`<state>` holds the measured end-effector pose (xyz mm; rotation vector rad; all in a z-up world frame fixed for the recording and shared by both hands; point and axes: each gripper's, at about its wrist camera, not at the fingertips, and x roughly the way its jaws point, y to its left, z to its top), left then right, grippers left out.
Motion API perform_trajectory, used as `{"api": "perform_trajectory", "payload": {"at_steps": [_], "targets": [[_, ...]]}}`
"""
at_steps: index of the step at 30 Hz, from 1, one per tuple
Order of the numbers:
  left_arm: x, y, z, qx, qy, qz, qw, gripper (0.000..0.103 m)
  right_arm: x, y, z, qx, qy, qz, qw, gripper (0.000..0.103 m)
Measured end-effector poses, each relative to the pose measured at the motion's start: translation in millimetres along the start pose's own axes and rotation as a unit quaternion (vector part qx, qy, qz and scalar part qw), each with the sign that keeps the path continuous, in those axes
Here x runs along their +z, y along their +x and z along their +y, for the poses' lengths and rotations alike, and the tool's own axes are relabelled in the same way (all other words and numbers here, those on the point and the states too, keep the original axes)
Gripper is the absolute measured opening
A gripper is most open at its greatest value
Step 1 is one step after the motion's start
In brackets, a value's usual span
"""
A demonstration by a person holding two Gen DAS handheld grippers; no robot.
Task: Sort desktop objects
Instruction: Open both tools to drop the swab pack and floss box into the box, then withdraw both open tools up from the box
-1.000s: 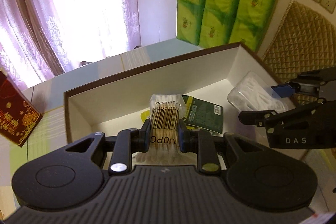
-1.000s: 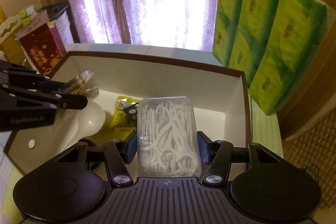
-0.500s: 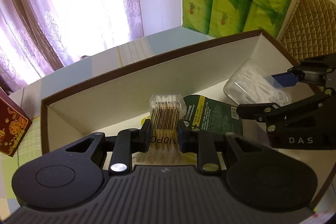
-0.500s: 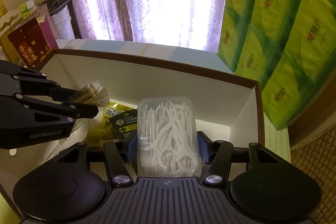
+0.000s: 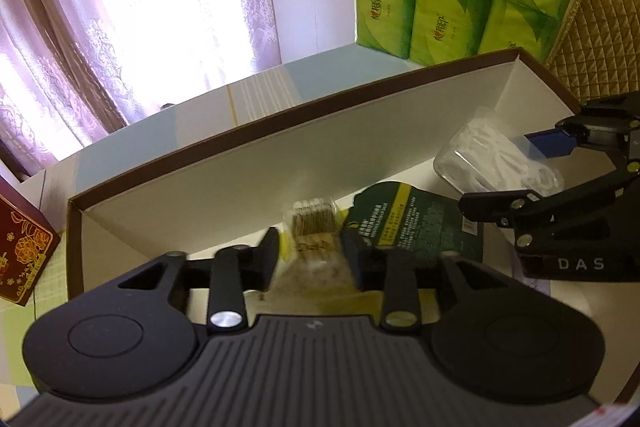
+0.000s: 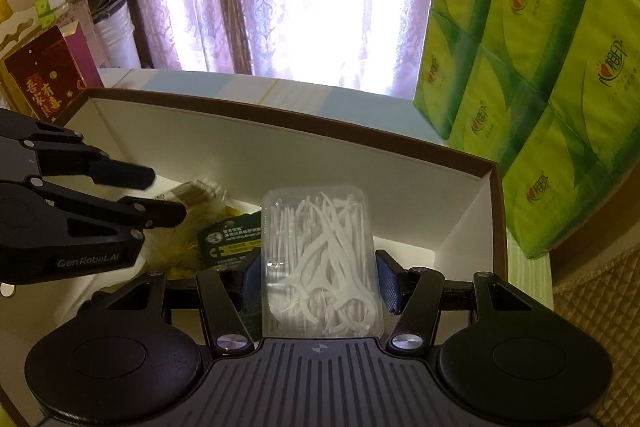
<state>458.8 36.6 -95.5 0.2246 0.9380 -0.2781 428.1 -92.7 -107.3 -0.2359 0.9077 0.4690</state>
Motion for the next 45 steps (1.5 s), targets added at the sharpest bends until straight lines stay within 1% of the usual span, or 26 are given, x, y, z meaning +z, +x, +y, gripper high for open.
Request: {"api": "perform_trajectory", "payload": {"at_steps": [5, 7, 8, 9, 11, 14, 19, 22, 25, 28, 30, 31, 33, 35, 38, 40, 45], "targets": [[-1, -3, 2, 0.005, 0.006, -0.005, 1.0, 0.042, 2, -3, 0, -0.003, -0.003, -0.015, 1.0, 0.055], [-1, -5, 2, 0.007, 0.007, -0.004, 0.9999, 0.043, 4, -7, -1, 0.003, 0.002, -0.019, 1.0, 0.056], [-1, -6, 3, 0.008, 0.007, -0.004, 0.9999, 0.046, 4, -9, -1, 0.006, 0.003, -0.022, 1.0, 0.06], [-1, -6, 3, 0.009, 0.007, -0.004, 0.9999, 0.048, 5, -11, 0, 0.006, 0.003, -0.026, 1.0, 0.067], [-2, -8, 3, 0.009, 0.006, -0.005, 0.9999, 0.049, 6, -15, 3, 0.005, -0.002, -0.034, 0.999, 0.071], [-2, -10, 3, 0.011, 0.006, -0.005, 0.9999, 0.053, 7, -19, 6, 0.008, -0.008, -0.036, 0.999, 0.073], [-3, -18, 3, 0.013, 0.003, -0.008, 0.9999, 0.055, 7, -25, 10, 0.009, -0.011, -0.04, 0.999, 0.074], [-4, -24, 4, 0.016, 0.002, -0.012, 0.9998, 0.06, 6, -30, 12, 0.008, -0.015, -0.042, 0.999, 0.076], [-4, -31, 5, 0.015, 0.0, -0.015, 0.9998, 0.061, 4, -36, 15, 0.008, -0.019, -0.043, 0.999, 0.08], [-6, -38, 5, 0.016, -0.004, -0.018, 0.9997, 0.068, 2, -43, 17, 0.01, -0.019, -0.045, 0.999, 0.087], [-7, -44, 5, 0.019, -0.008, -0.02, 0.9996, 0.077, 0, -49, 19, 0.008, -0.019, -0.049, 0.999, 0.095], [-7, -46, 5, 0.02, -0.01, -0.021, 0.9995, 0.078, 0, -52, 20, 0.008, -0.018, -0.051, 0.999, 0.097], [-9, -52, 5, 0.018, -0.014, -0.024, 0.9995, 0.087, -2, -59, 22, 0.011, -0.019, -0.055, 0.998, 0.101], [-10, -59, 6, 0.02, -0.019, -0.03, 0.9992, 0.089, -5, -67, 25, 0.012, -0.02, -0.059, 0.998, 0.101], [-12, -73, 6, 0.019, -0.026, -0.037, 0.9988, 0.09, -9, -79, 29, 0.01, -0.023, -0.067, 0.997, 0.101], [-14, -83, 6, 0.018, -0.032, -0.044, 0.9984, 0.094, -13, -87, 31, 0.007, -0.021, -0.071, 0.997, 0.101], [-23, -113, 4, 0.011, -0.044, -0.066, 0.9968, 0.096, -23, -110, 31, 0.009, -0.009, -0.079, 0.997, 0.101]]}}
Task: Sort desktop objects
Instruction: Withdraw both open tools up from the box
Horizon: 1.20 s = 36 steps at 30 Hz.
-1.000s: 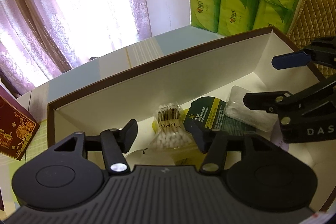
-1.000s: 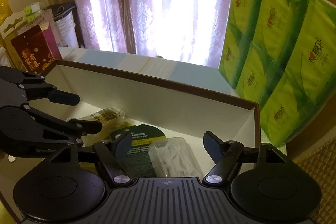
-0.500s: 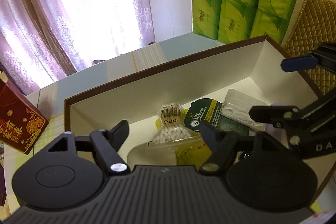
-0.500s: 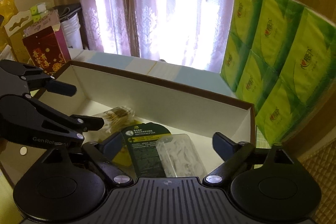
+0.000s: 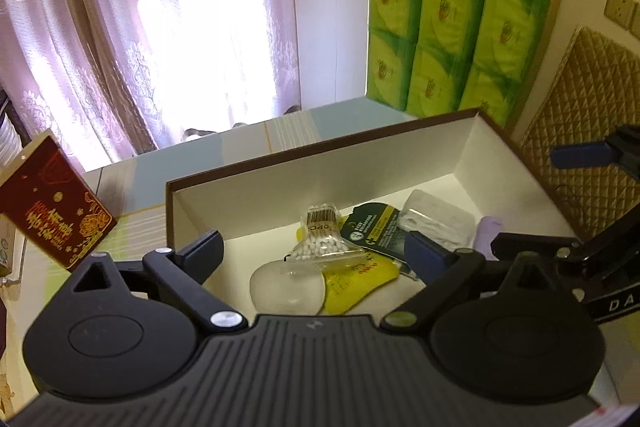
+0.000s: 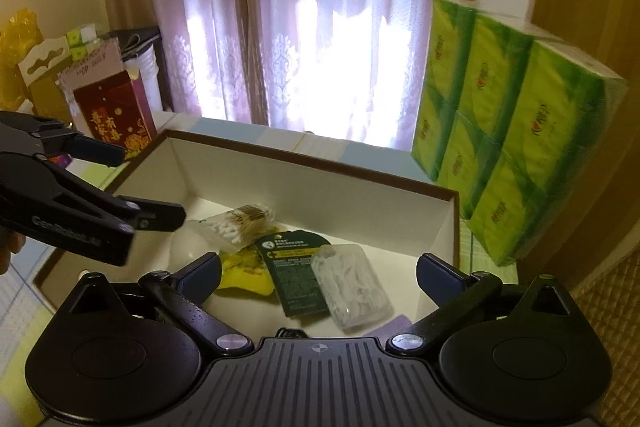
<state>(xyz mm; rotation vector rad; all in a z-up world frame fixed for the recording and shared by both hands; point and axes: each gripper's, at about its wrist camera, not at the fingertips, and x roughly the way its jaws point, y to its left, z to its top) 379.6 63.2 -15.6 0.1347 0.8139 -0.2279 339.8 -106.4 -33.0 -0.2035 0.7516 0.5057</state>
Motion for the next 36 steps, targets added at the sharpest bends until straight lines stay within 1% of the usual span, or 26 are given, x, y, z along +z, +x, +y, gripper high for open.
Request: {"api": "perform_trajectory", "payload": {"at_steps": [4, 8, 14, 17, 25, 31, 36], "targets": [[-6, -24, -2, -0.004, -0.002, -0.015, 0.9999, 0.097, -5, -19, 0, 0.002, 0.01, -0.007, 1.0, 0.101], [-10, -49, -8, 0.0, 0.008, -0.031, 0.9995, 0.097, -9, -40, 3, 0.002, 0.015, -0.017, 1.0, 0.101], [-15, -92, -12, -0.001, 0.006, -0.067, 0.9977, 0.099, -14, -74, 7, 0.004, 0.019, -0.041, 0.999, 0.101], [-22, -110, -14, 0.001, 0.002, -0.079, 0.9969, 0.1, -20, -90, 9, 0.011, 0.022, -0.05, 0.998, 0.101], [-51, -153, -17, 0.006, -0.007, -0.096, 0.9953, 0.102, -41, -130, 28, 0.026, 0.007, -0.074, 0.997, 0.101], [-73, -185, -21, 0.006, -0.021, -0.116, 0.993, 0.102, -56, -151, 35, 0.028, 0.019, -0.087, 0.996, 0.101], [-89, -203, -31, 0.014, -0.028, -0.12, 0.9923, 0.102, -71, -166, 39, 0.029, 0.032, -0.096, 0.994, 0.101]]}}
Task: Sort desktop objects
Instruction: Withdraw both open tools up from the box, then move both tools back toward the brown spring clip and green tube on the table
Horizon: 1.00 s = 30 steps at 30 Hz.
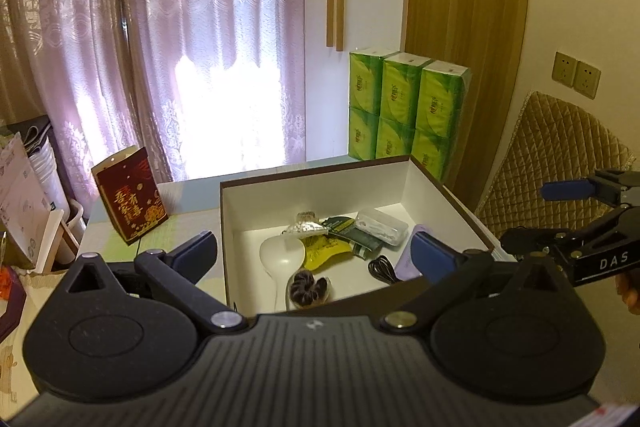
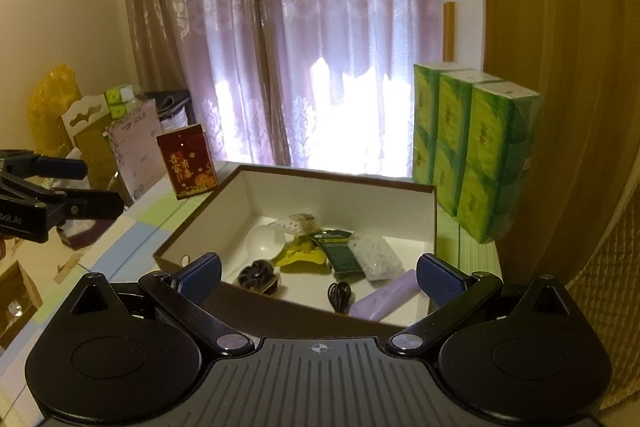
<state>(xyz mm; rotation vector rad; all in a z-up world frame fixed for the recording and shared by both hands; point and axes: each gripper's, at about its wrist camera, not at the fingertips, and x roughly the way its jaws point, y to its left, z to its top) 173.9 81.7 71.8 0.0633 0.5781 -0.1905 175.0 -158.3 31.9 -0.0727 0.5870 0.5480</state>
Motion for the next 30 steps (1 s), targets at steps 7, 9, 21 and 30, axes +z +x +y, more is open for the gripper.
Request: {"api": "perform_trajectory", "payload": {"at_steps": [7, 9, 21, 30], "targets": [[-14, -25, -8, 0.011, -0.017, -0.004, 0.9998, 0.102, -12, -21, -1, -0.002, 0.042, -0.01, 0.999, 0.101], [-19, -31, -10, 0.016, -0.019, -0.005, 0.9997, 0.102, -15, -27, -1, -0.002, 0.049, -0.011, 0.999, 0.101], [-53, -47, -17, 0.038, -0.016, 0.02, 0.9989, 0.102, -42, -43, 8, -0.002, 0.037, -0.002, 0.999, 0.101], [-72, -58, -17, 0.046, -0.016, 0.035, 0.9982, 0.102, -55, -49, 16, -0.004, 0.035, 0.005, 0.999, 0.101]]}}
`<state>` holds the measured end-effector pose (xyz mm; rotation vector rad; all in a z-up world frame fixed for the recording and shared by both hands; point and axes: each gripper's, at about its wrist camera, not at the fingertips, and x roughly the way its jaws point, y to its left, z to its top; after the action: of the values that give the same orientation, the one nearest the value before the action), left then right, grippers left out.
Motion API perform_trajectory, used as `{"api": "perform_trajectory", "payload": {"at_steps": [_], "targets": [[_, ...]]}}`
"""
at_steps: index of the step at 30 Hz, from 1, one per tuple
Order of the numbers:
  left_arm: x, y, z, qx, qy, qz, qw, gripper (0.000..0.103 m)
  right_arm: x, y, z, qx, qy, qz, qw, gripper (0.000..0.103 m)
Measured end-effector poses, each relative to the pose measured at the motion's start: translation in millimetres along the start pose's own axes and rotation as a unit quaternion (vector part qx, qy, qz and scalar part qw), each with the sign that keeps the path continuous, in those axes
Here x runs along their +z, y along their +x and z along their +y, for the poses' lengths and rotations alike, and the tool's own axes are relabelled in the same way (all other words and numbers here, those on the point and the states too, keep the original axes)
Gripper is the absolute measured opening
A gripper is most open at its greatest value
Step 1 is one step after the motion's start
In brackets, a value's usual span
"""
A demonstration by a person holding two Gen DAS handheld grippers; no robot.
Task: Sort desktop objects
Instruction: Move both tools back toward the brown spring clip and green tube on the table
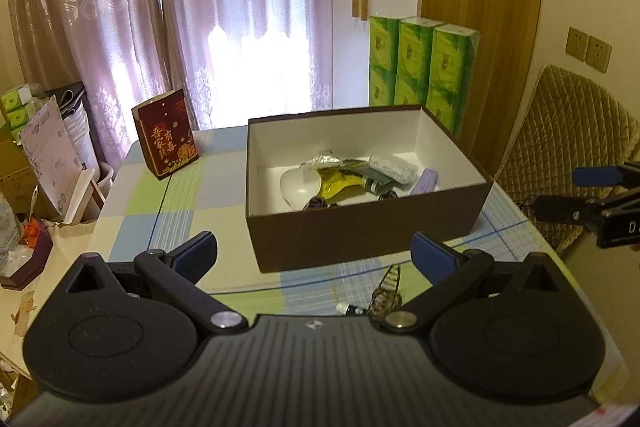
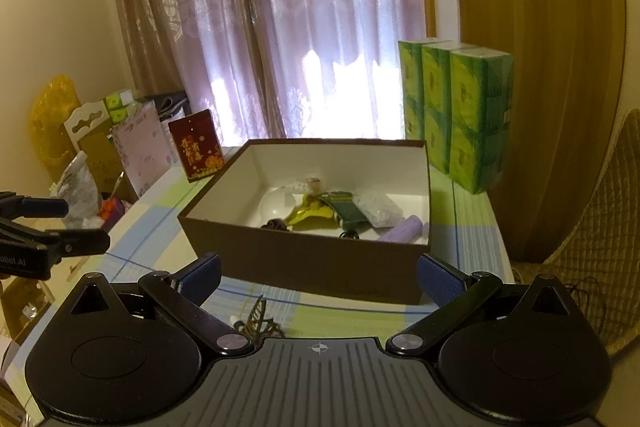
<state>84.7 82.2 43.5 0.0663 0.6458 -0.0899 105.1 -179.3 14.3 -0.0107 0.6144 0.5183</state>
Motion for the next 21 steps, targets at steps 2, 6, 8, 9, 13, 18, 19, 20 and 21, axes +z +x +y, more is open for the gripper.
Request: {"api": "perform_trajectory", "payload": {"at_steps": [2, 6, 8, 9, 13, 18, 19, 20, 21], "targets": [[-5, 0, 0, 0.0, 0.0, 0.006, 1.0, 0.102, -3, 2, 1, 0.001, 0.001, 0.005, 1.0, 0.101], [-15, 3, 1, -0.003, -0.001, 0.02, 0.9998, 0.102, -12, 6, 5, 0.003, 0.002, 0.019, 1.0, 0.101], [-21, 3, 1, -0.001, 0.0, 0.026, 0.9997, 0.102, -16, 8, 7, 0.005, 0.003, 0.026, 1.0, 0.101], [-22, 5, 1, -0.001, -0.001, 0.028, 0.9996, 0.102, -18, 9, 9, 0.006, 0.002, 0.03, 1.0, 0.101], [-32, 10, 2, 0.001, -0.003, 0.045, 0.999, 0.102, -27, 16, 14, 0.008, 0.002, 0.045, 0.999, 0.101], [-42, 18, 3, 0.001, -0.001, 0.061, 0.9981, 0.102, -38, 29, 18, 0.012, 0.003, 0.068, 0.998, 0.101], [-44, 19, 4, 0.0, -0.002, 0.064, 0.9979, 0.102, -40, 33, 19, 0.013, 0.003, 0.073, 0.997, 0.101], [-45, 21, 5, 0.0, -0.002, 0.067, 0.9977, 0.102, -41, 36, 20, 0.013, 0.003, 0.077, 0.997, 0.101], [-47, 22, 6, 0.0, -0.003, 0.071, 0.9975, 0.102, -43, 38, 21, 0.015, 0.003, 0.081, 0.997, 0.101]]}}
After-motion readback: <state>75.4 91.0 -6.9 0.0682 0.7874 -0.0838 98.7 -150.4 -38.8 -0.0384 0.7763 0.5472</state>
